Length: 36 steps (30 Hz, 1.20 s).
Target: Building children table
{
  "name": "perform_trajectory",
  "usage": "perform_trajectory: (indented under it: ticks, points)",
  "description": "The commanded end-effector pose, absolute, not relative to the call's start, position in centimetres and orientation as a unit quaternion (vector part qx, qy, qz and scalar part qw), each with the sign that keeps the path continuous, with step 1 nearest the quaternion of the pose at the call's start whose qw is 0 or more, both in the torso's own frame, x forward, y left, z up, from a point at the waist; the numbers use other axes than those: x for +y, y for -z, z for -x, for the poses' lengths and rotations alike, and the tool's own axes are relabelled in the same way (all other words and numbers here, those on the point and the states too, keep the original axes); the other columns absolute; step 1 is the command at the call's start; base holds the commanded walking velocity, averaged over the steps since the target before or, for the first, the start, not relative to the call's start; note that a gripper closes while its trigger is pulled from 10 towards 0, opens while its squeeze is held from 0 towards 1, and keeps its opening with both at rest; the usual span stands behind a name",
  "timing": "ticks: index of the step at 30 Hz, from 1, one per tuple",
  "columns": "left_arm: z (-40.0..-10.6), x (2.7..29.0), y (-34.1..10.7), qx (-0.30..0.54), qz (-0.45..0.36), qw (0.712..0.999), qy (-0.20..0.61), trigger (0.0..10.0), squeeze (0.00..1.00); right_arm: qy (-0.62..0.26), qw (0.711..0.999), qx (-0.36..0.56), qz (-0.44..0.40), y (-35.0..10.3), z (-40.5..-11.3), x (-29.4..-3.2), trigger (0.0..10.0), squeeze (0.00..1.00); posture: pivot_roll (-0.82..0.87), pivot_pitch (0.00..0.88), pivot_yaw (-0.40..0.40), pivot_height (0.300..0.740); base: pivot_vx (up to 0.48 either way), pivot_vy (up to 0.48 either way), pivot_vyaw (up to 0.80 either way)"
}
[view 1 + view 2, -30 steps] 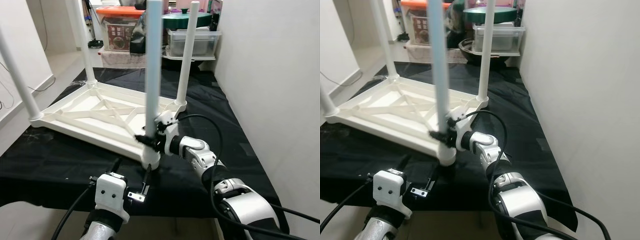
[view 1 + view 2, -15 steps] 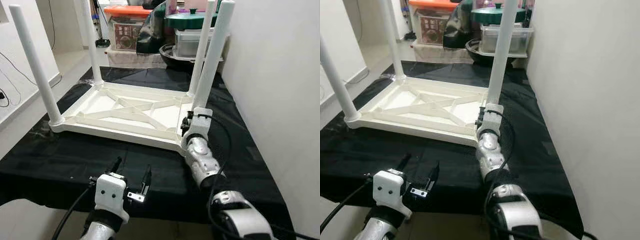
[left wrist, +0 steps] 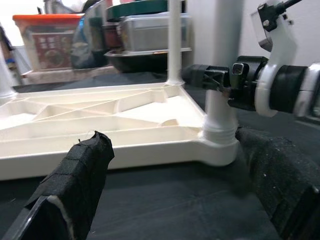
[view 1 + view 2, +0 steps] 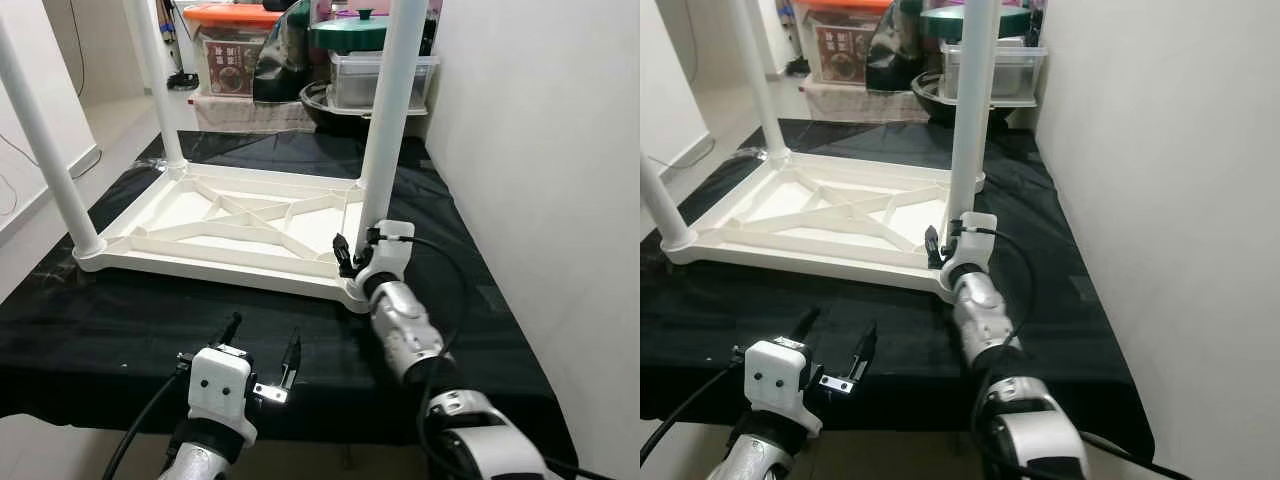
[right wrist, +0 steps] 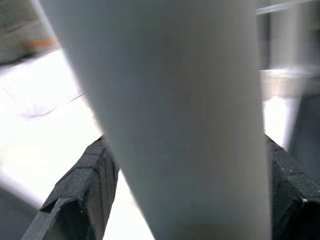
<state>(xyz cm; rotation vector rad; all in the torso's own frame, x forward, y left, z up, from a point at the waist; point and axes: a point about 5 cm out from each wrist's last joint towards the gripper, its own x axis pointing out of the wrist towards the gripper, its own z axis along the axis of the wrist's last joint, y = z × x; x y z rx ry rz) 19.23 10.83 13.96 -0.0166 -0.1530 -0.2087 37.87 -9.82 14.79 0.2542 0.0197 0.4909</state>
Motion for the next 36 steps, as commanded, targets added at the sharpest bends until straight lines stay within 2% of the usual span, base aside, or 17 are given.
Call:
perform_trajectory:
  ticks: [1, 4, 10, 13, 14, 16, 17, 19, 23, 26, 28, 29, 30, 32, 33, 34, 36]
  points:
    - [-19.3, 10.8, -13.6, -0.068, 0.008, 0.992, 0.107, 10.0, 0.00, -0.415, 0.900, 0.026, -0.129, -15.2, -36.9, -8.2, 10.0, 0.00, 0.04, 0.000, -0.031, 0.740, 0.000, 0.000, 0.00]
    - [-19.3, 10.6, -13.6, -0.068, 0.011, 0.991, 0.113, 10.0, 0.00, -0.543, 0.831, 0.071, -0.095, -14.8, -35.9, -8.3, 10.0, 0.00, 0.04, 0.000, -0.032, 0.740, 0.000, 0.000, 0.00]
    - [-19.3, 10.6, -13.7, -0.069, 0.012, 0.991, 0.114, 10.0, 0.00, -0.565, 0.817, 0.078, -0.082, -14.7, -35.7, -8.2, 10.0, 0.00, 0.04, 0.000, -0.032, 0.740, 0.000, 0.000, 0.00]
    - [-19.4, 10.6, -13.6, -0.070, 0.009, 0.991, 0.112, 10.0, 0.00, -0.656, 0.748, 0.102, -0.018, -14.1, -34.6, -6.6, 10.0, 0.00, 0.06, 0.000, -0.042, 0.740, 0.000, 0.000, 0.00]
    - [-19.4, 10.6, -13.6, -0.071, 0.009, 0.991, 0.111, 10.0, 0.00, -0.657, 0.747, 0.103, -0.009, -14.1, -34.7, -6.2, 4.3, 0.00, 0.07, 0.000, -0.045, 0.740, 0.000, 0.000, 0.00]
    - [-19.4, 10.6, -13.6, -0.071, 0.009, 0.991, 0.111, 10.0, 0.00, -0.653, 0.751, 0.102, -0.010, -14.2, -34.8, -6.0, 4.3, 0.00, 0.07, 0.000, -0.045, 0.740, 0.000, 0.000, 0.00]
    - [-19.4, 10.6, -13.6, -0.071, 0.008, 0.991, 0.110, 10.0, 0.00, -0.644, 0.759, 0.097, 0.010, -14.0, -34.9, -5.9, 0.0, 0.00, 0.07, 0.000, -0.045, 0.740, 0.000, 0.000, 0.00]
    - [-19.4, 10.6, -13.6, -0.070, 0.008, 0.991, 0.110, 10.0, 0.00, -0.635, 0.767, 0.095, 0.022, -13.8, -34.9, -5.9, 0.0, 0.00, 0.07, 0.000, -0.045, 0.740, 0.000, 0.000, 0.00]
    - [-19.3, 10.6, -13.5, -0.069, 0.007, 0.992, 0.110, 10.0, 0.00, -0.559, 0.825, 0.080, 0.009, -13.8, -35.8, -5.8, 0.0, 0.00, 0.06, 0.000, -0.042, 0.740, 0.000, 0.000, 0.00]
    - [-19.3, 10.6, -13.4, -0.069, 0.006, 0.992, 0.110, 10.0, 0.00, -0.536, 0.840, 0.078, 0.000, -13.9, -36.0, -5.8, 0.0, 0.00, 0.06, 0.000, -0.042, 0.740, 0.000, 0.000, 0.00]
    - [-19.3, 10.7, -13.4, -0.067, 0.005, 0.992, 0.109, 10.0, 0.00, -0.369, 0.926, 0.064, -0.044, -14.2, -37.7, -7.1, 0.0, 0.00, 0.05, 0.000, -0.039, 0.740, 0.000, 0.000, 0.00]
    - [-19.3, 10.7, -13.4, -0.067, 0.004, 0.992, 0.109, 10.0, 0.00, -0.289, 0.954, 0.062, -0.060, -14.2, -38.3, -7.9, 0.0, 0.00, 0.05, 0.000, -0.039, 0.740, 0.000, 0.000, 0.00]
    - [-19.3, 10.7, -13.4, -0.066, 0.004, 0.992, 0.109, 10.0, 0.00, -0.118, 0.990, 0.061, -0.052, -13.9, -38.9, -10.3, 0.0, 0.00, 0.05, 0.000, -0.035, 0.740, 0.000, 0.000, 0.00]
    - [-19.3, 10.7, -13.4, -0.066, 0.004, 0.992, 0.109, 10.0, 0.00, -0.089, 0.993, 0.060, -0.046, -13.8, -38.9, -10.7, 0.0, 0.00, 0.05, 0.000, -0.035, 0.740, 0.000, 0.000, 0.00]
    - [-19.3, 10.7, -13.3, -0.066, 0.005, 0.992, 0.110, 10.0, 0.00, -0.007, 0.996, 0.063, -0.055, -13.3, -38.6, -11.9, 0.0, 0.00, 0.05, 0.000, -0.034, 0.740, 0.000, 0.000, 0.00]
    - [-19.3, 10.7, -13.3, -0.066, 0.005, 0.992, 0.110, 10.0, 0.00, -0.007, 0.996, 0.063, -0.055, -13.3, -38.6, -11.9, 0.0, 0.00, 0.05, 0.000, -0.034, 0.740, 0.000, 0.000, 0.00]
    - [-19.3, 10.6, -13.3, -0.065, 0.005, 0.992, 0.111, 10.0, 0.00, 0.091, 0.989, 0.085, -0.082, -12.0, -37.5, -12.4, 0.0, 0.00, 0.05, 0.000, -0.034, 0.740, 0.000, 0.000, 0.00]
